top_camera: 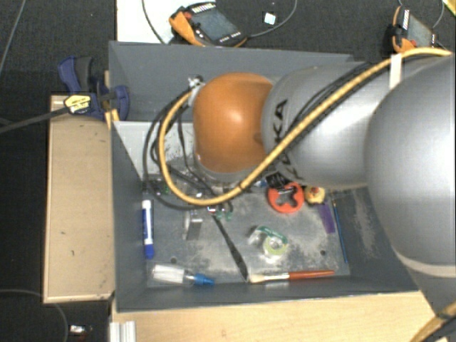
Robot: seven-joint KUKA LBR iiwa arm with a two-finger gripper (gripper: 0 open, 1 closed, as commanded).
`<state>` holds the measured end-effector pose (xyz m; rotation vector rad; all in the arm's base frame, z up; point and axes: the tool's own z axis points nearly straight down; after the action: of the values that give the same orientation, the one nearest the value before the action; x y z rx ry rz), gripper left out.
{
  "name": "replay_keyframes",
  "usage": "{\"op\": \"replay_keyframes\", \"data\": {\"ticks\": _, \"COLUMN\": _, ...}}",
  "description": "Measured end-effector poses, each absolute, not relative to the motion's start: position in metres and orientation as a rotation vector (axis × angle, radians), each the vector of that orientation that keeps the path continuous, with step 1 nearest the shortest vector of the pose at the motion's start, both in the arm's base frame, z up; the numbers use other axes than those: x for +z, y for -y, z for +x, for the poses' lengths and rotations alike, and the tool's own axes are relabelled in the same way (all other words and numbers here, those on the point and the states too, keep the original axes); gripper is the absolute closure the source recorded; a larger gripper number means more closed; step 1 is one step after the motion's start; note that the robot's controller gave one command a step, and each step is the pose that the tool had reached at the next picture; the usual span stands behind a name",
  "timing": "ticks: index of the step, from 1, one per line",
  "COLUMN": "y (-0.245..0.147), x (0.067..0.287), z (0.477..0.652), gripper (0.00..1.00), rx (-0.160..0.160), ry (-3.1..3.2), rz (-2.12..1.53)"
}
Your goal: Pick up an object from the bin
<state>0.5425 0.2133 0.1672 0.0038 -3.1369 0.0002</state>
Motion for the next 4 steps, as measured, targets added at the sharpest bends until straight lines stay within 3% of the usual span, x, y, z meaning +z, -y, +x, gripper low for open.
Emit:
{"op": "replay_keyframes", "data": {"ticks": 1, "y": -0.212, "x": 0.171, "z": 0.545, "gripper": 0.0, "rx": -0.002, "ry": 3.143, "rz": -0.005}}
{"op": "replay_keyframes", "data": {"ticks": 2, "y": -0.149, "x": 0.071, "z": 0.576, "gripper": 0.0, "rx": -0.002, "ry": 3.142, "rz": -0.058}}
{"op": "replay_keyframes", "data": {"ticks": 3, "y": -0.15, "x": 0.071, "z": 0.579, "gripper": 0.0, "rx": -0.014, "ry": 3.112, "rz": -0.493}}
{"op": "replay_keyframes", "data": {"ticks": 4, "y": -0.118, "x": 0.07, "z": 0.53, "gripper": 0.0, "rx": -0.005, "ry": 3.127, "rz": -0.337}}
